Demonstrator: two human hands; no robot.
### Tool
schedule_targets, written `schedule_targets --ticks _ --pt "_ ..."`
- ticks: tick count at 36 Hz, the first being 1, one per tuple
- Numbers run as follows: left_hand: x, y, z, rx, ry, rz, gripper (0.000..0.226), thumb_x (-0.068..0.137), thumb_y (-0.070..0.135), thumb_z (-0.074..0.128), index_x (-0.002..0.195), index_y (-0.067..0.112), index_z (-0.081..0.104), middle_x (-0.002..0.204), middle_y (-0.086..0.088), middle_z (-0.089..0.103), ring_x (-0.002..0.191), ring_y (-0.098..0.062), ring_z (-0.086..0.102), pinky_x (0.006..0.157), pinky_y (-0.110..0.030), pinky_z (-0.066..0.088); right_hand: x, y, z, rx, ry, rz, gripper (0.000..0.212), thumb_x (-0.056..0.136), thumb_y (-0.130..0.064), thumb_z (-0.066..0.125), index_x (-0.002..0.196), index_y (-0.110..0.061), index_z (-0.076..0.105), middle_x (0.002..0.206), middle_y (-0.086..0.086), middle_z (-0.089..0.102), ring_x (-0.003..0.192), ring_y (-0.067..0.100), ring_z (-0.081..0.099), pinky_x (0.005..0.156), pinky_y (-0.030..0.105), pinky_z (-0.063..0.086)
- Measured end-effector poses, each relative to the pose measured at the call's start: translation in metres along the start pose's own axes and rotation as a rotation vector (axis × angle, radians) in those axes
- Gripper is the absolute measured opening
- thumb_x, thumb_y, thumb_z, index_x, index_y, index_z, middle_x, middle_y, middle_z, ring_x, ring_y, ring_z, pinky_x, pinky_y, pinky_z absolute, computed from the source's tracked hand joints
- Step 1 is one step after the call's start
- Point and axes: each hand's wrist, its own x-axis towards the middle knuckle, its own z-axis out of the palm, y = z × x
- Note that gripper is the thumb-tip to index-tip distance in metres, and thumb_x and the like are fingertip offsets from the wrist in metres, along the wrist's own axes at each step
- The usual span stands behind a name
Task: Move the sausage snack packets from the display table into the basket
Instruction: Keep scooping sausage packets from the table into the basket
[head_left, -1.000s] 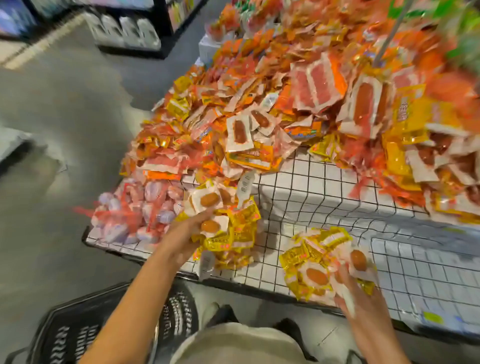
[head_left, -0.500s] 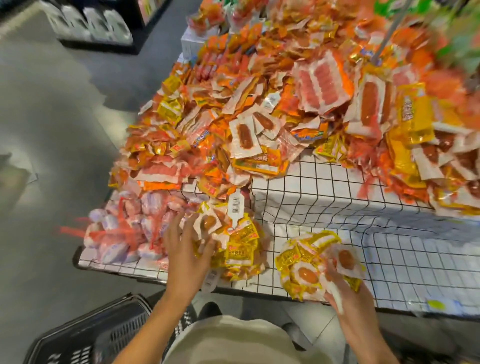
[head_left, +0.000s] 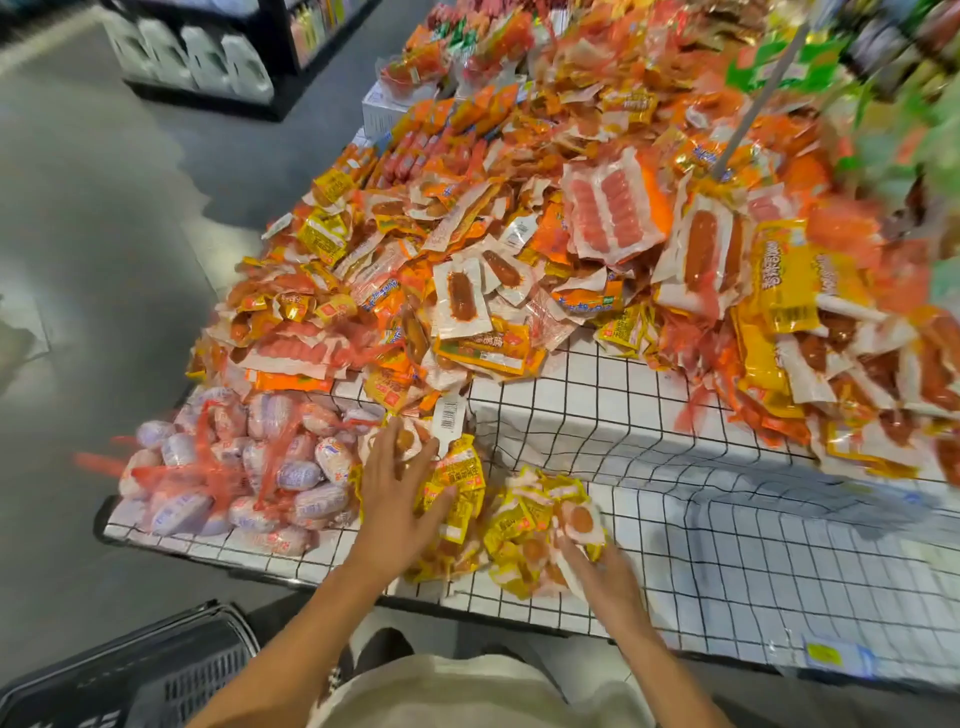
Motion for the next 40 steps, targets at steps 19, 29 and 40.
schedule_targets --ticks 19,29,40 --pt "0.011 -0.016 0.003 0.054 -0.063 0.148 0.058 0.095 0.051 0.055 0.146 0.028 0.039 0.164 -0.027 0.006 0.152 -0.047 0.006 0.113 -0.072 0.023 -0.003 -0.002 0.035 -0.178 0.013 -0.074 0.071 0.095 -0.019 0.070 0.154 -0.029 0.032 0.141 -0.007 0.050 0.130 0.008 0.046 0.103 0.023 0.036" --pt "0.007 -0.023 -0.015 0.033 -0.158 0.171 0.070 0.094 0.061 0.047 0.152 0.022 0.043 0.169 -0.010 -0.005 0.156 -0.032 -0.004 0.118 -0.067 0.019 -0.039 0.008 0.024 -0.081 0.129 -0.151 0.055 0.089 0.001 0.073 0.127 -0.036 0.056 0.126 -0.008 0.061 0.119 0.007 0.062 0.093 0.021 0.053" --pt "-0.022 0.002 -0.067 0.080 -0.266 0.071 0.071 0.093 0.053 0.059 0.154 0.021 0.039 0.167 -0.004 0.017 0.154 -0.028 0.017 0.121 -0.057 0.025 -0.093 0.044 -0.021 -0.188 0.052 -0.083 0.057 0.093 -0.018 0.073 0.145 -0.015 0.051 0.149 -0.002 0.045 0.141 0.012 0.041 0.119 0.036 0.035"
